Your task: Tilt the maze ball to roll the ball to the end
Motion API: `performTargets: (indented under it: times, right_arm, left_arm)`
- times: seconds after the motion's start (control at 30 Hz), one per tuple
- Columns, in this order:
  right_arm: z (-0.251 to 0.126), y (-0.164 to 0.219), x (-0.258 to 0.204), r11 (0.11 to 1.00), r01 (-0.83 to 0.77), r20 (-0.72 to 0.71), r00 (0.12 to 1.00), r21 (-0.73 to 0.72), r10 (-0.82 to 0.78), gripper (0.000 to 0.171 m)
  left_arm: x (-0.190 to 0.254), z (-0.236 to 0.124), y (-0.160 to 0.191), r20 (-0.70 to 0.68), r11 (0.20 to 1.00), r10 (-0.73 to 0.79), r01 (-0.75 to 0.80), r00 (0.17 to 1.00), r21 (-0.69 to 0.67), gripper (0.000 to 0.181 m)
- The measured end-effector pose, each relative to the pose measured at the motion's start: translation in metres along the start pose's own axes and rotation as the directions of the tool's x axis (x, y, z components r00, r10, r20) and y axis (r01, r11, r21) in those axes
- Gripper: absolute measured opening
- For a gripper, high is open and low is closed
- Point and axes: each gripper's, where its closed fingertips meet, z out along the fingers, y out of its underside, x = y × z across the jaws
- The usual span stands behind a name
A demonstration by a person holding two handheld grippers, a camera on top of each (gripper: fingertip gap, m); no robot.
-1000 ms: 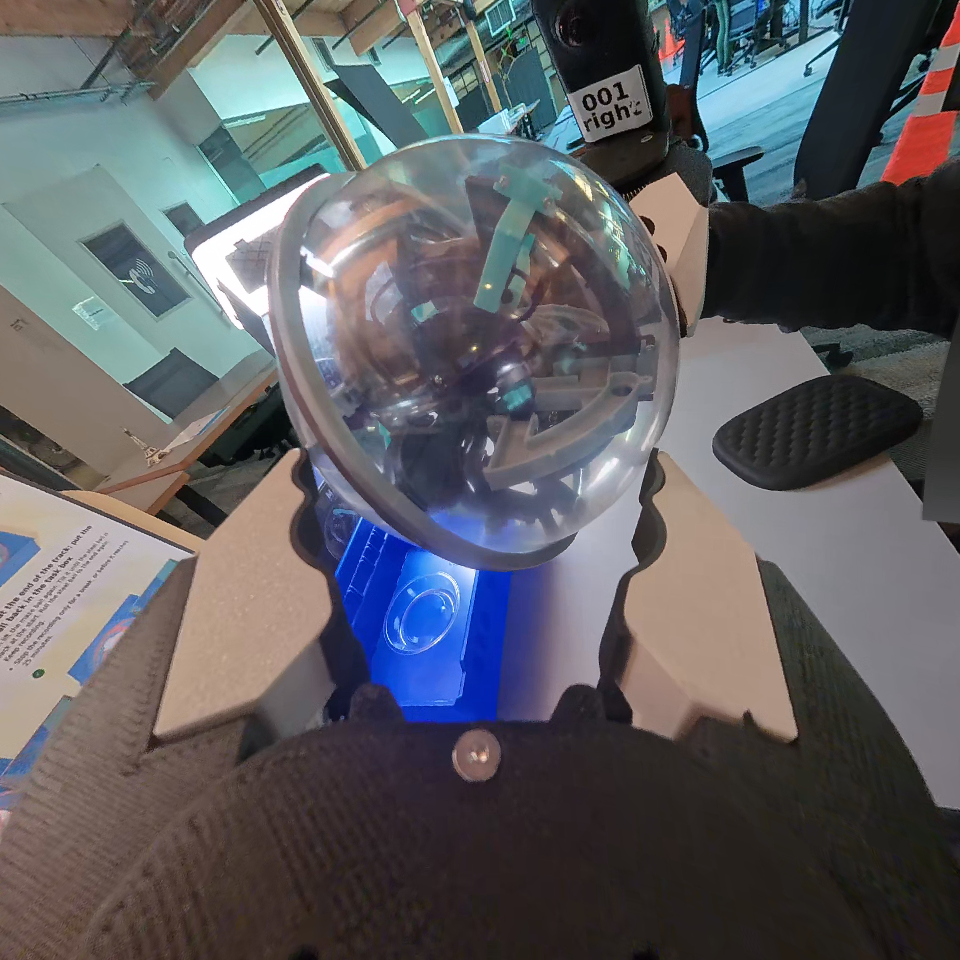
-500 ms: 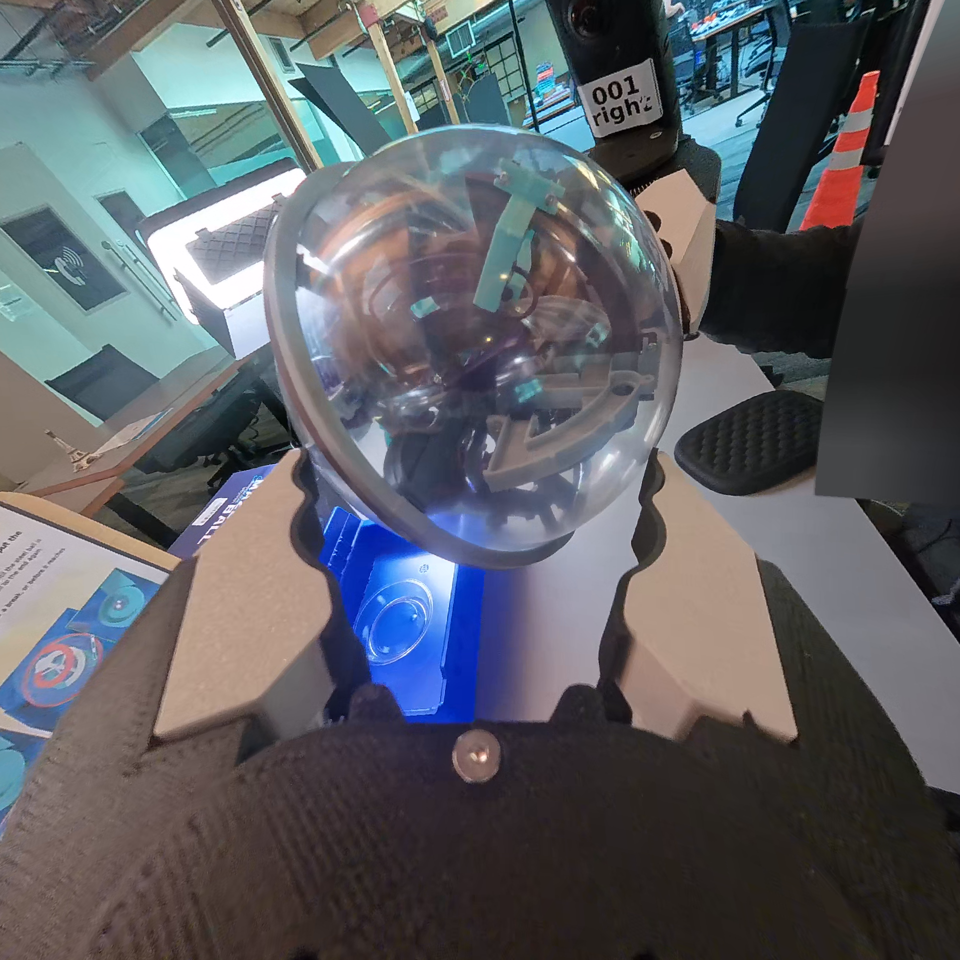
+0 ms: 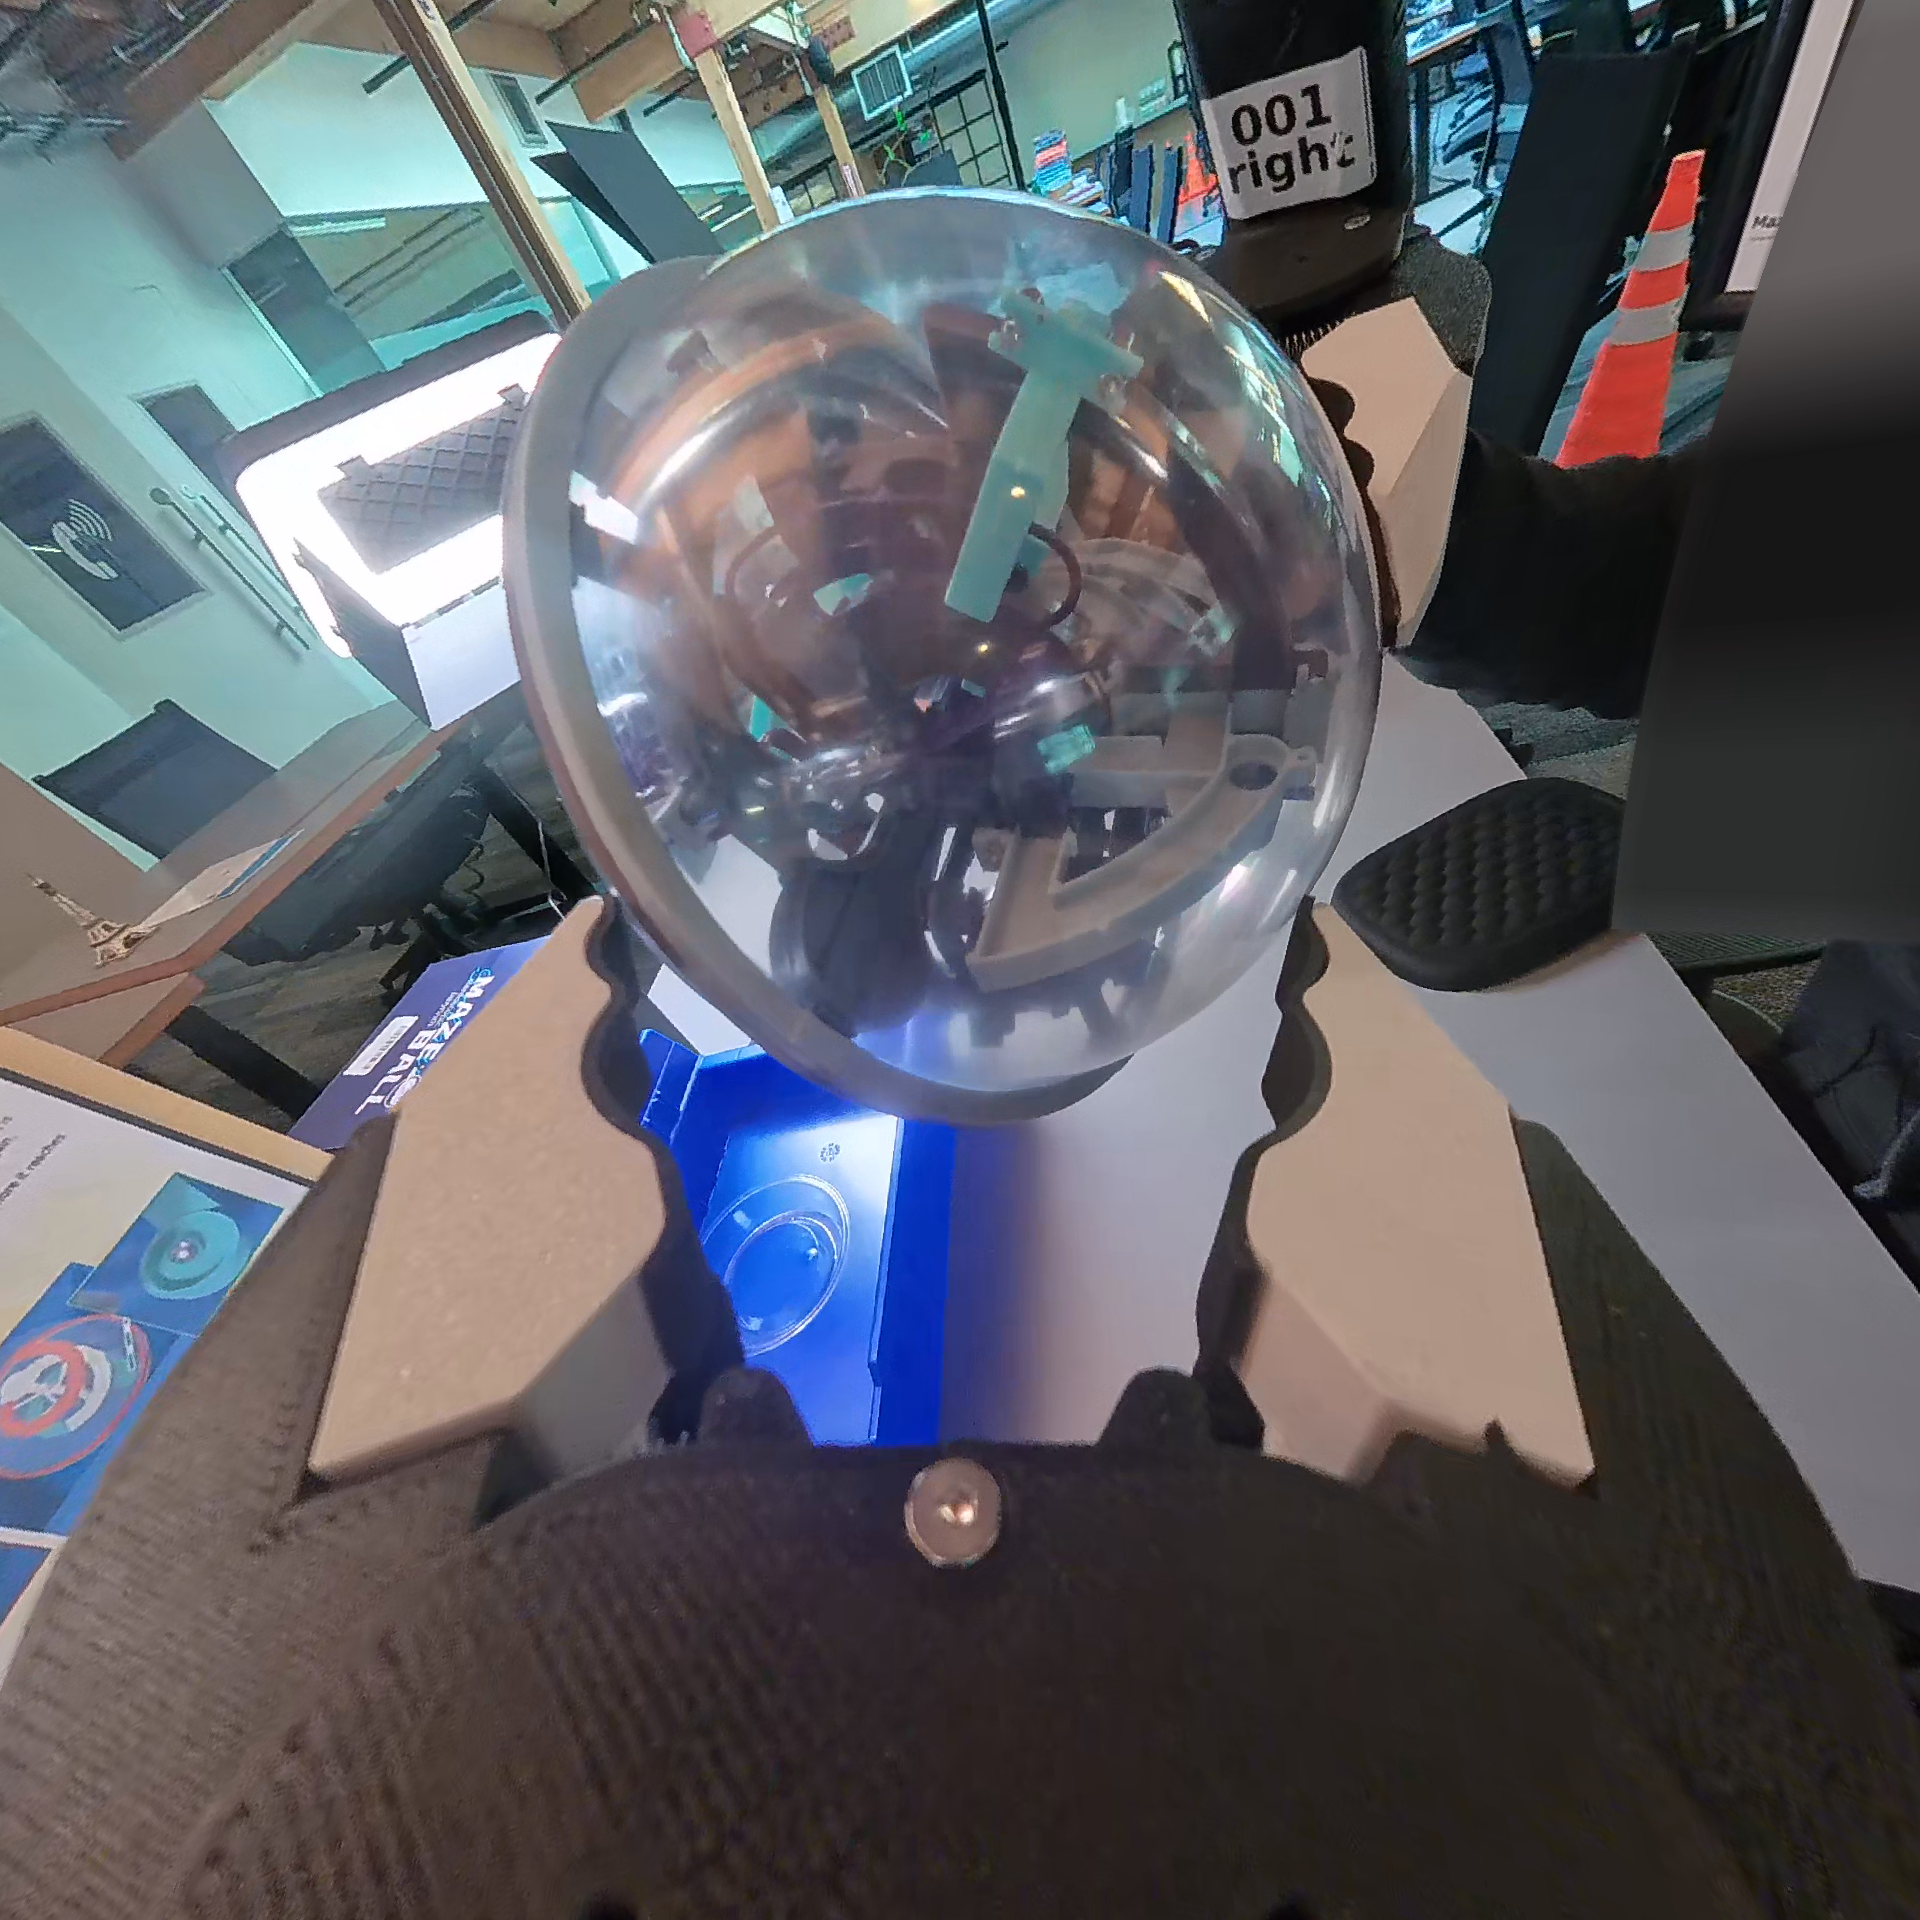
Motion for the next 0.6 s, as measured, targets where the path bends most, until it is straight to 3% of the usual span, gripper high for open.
performTargets:
  times: [0.03,0.37,0.6]
  right_arm:
    - [-0.001,0.000,0.000,1.000,0.002,0.003,1.000,0.006,-0.002,0.145]
    - [-0.017,-0.008,-0.003,0.983,0.034,0.115,0.992,0.181,-0.055,0.146]
    - [-0.030,-0.013,-0.012,0.949,-0.033,0.261,0.964,0.313,-0.053,0.145]
  left_arm:
    - [0.001,0.000,-0.001,0.003,1.000,0.003,-0.003,1.000,0.002,0.123]
    - [0.012,0.004,-0.023,0.112,0.993,0.111,-0.113,0.988,0.016,0.122]
    - [0.029,0.002,-0.050,0.186,0.976,0.205,-0.215,0.961,0.038,0.121]
